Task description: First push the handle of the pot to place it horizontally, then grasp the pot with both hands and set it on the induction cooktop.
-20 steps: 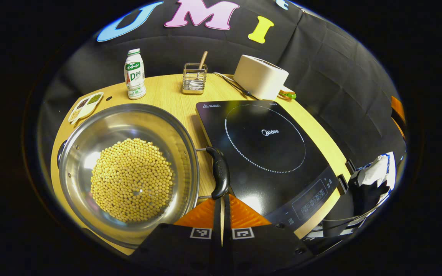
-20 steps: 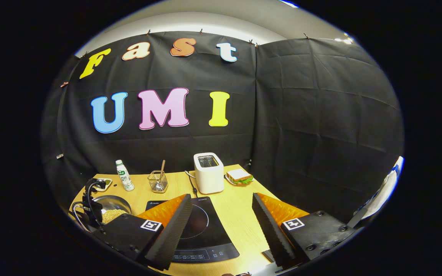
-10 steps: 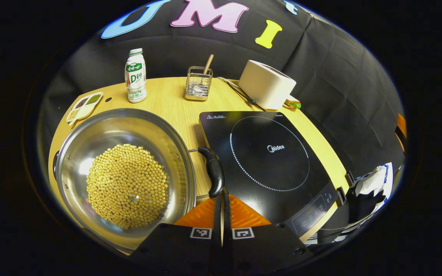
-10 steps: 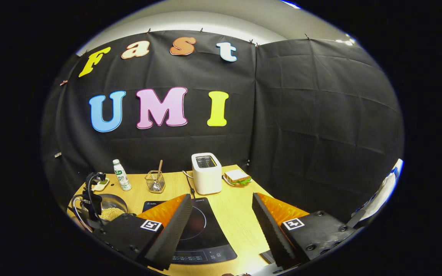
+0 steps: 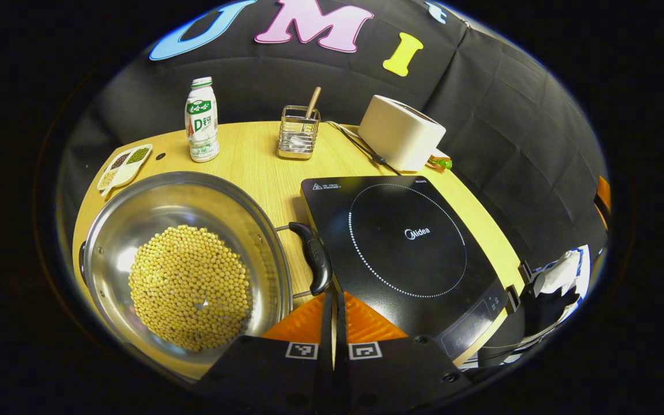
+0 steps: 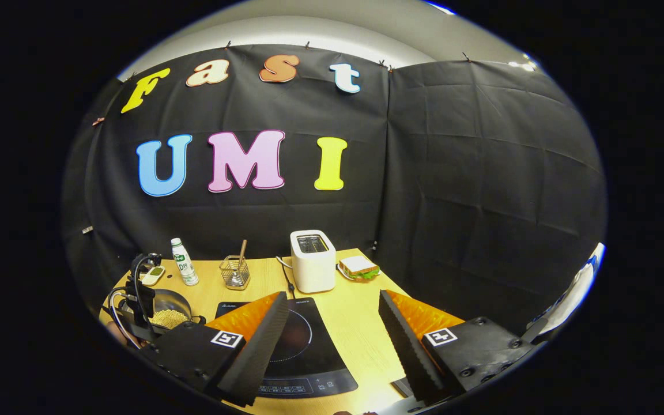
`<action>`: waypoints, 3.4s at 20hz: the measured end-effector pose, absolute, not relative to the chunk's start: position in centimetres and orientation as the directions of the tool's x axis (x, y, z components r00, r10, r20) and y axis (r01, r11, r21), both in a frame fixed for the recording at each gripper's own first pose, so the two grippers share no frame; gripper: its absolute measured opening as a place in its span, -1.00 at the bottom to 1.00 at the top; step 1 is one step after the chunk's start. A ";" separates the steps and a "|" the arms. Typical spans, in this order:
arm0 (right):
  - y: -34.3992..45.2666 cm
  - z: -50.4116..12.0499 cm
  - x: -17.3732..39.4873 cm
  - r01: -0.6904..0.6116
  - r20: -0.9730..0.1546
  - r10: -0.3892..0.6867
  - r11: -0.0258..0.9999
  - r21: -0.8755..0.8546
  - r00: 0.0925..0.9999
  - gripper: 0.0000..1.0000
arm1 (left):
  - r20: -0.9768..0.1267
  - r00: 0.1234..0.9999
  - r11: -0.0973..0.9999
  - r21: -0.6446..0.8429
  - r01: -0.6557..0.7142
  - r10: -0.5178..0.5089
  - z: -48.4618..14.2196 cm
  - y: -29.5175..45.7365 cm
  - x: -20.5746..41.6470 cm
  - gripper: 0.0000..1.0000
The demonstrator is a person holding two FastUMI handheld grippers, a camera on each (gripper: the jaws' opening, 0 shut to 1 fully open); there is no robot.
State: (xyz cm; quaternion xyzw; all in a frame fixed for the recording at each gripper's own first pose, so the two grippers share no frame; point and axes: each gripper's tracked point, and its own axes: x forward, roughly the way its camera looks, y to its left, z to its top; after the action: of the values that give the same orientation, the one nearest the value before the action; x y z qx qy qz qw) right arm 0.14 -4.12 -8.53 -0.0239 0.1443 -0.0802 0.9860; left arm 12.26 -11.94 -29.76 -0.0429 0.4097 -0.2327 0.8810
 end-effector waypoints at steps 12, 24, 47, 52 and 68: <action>5.3 -12.5 4.0 -0.089 -0.388 0.085 0.996 0.006 0.918 0.96 | -0.489 0.759 0.902 -0.269 0.337 -0.430 -18.9 -7.0 10.7 0.01; 20.3 -21.3 7.7 -0.323 -0.638 0.440 0.898 0.300 0.632 0.98 | -0.470 0.880 0.996 -0.084 0.035 -0.070 -17.7 13.8 11.5 0.91; 27.3 -35.1 7.0 -0.257 -0.819 0.458 0.886 0.386 0.347 0.98 | -0.587 0.783 0.974 -0.202 0.108 -0.208 -28.8 19.3 19.0 0.91; 28.7 -36.4 7.5 -0.283 -0.825 0.450 0.887 0.366 0.343 0.92 | -0.617 0.747 0.962 -0.251 0.111 -0.247 -30.7 19.1 18.8 0.89; 30.0 -40.7 8.0 -0.293 -0.879 0.356 0.918 0.266 0.316 0.27 | -0.673 0.694 0.954 -0.292 0.071 -0.257 -33.7 21.2 18.0 0.31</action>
State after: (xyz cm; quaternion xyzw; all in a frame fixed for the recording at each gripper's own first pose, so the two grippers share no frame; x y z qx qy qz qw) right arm 7.96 29.96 -40.67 0.0286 0.5493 0.1999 0.8108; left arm 17.98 21.19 -33.70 -0.1223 0.3808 -0.0898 0.9121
